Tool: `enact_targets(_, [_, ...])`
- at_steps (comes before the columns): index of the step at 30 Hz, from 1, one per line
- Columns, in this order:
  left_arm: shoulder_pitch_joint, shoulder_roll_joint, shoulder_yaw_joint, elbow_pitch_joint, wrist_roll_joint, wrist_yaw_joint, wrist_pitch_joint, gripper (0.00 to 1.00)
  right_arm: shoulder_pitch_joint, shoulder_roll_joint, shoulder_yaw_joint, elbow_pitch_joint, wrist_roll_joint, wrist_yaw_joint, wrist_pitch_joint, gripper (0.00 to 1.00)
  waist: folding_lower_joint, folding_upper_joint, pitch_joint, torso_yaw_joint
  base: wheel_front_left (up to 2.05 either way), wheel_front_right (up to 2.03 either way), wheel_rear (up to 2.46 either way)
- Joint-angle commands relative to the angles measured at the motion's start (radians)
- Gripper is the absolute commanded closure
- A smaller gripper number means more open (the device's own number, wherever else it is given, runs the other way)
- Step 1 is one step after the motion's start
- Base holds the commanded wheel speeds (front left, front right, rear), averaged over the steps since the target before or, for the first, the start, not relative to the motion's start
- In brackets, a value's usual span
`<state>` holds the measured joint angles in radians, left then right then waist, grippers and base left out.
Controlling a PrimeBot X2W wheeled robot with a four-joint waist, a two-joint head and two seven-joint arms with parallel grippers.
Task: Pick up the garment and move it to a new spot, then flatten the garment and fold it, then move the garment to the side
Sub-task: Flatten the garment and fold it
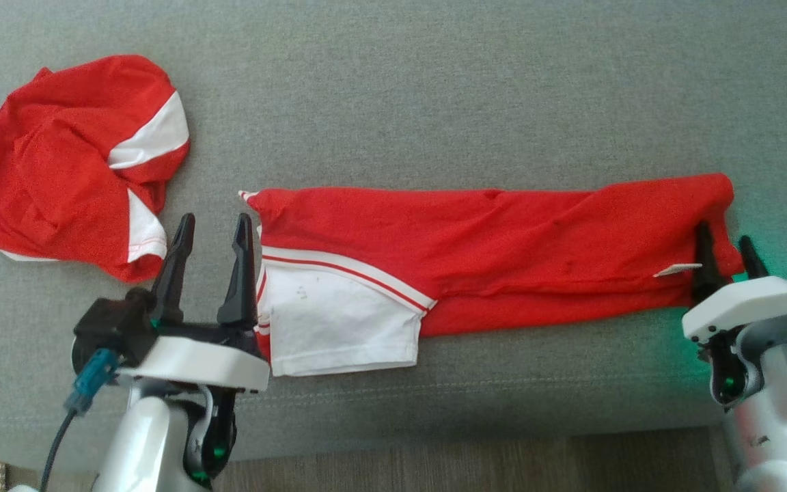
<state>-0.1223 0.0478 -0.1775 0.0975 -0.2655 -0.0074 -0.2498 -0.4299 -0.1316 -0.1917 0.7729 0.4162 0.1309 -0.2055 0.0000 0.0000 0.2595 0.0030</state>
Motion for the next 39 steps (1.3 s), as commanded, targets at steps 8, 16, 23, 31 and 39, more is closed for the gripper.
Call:
enact_targets(8, [-0.050, 0.002, 0.058, -0.036, 0.011, 0.002, -0.012, 0.00, -0.017, -0.031, 0.124, 0.022, 0.118, 0.000, 0.084, 0.00, 0.0000, 0.0000, -0.004, -0.001, 0.00, 0.00, 0.00])
enact_targets(16, [-0.049, 0.002, 0.075, -0.037, 0.013, 0.000, -0.012, 0.00, -0.012, -0.065, 0.209, 0.031, 0.170, 0.000, 0.112, 1.00, 0.0000, 0.0000, -0.018, -0.008, 0.00, 0.00, 0.00])
enact_targets(23, [-0.040, 0.002, 0.068, -0.035, 0.003, 0.005, -0.012, 0.00, -0.041, -0.126, 0.188, 0.073, 0.128, 0.000, 0.034, 1.00, 0.0000, 0.0000, -0.036, -0.008, 0.00, 0.00, 0.00])
enact_targets(31, [-0.030, 0.002, 0.073, -0.039, -0.009, 0.012, -0.012, 0.00, -0.128, -0.207, 0.033, 0.180, -0.071, 0.000, -0.039, 1.00, 0.0000, 0.0000, -0.050, -0.003, 0.00, 0.00, 0.00])
enact_targets(39, [-0.024, 0.002, 0.068, -0.042, -0.019, 0.020, -0.012, 0.00, -0.178, -0.164, -0.059, 0.196, -0.260, 0.000, -0.050, 1.00, 0.0000, 0.0000, -0.060, 0.000, 0.00, 0.00, 0.00])
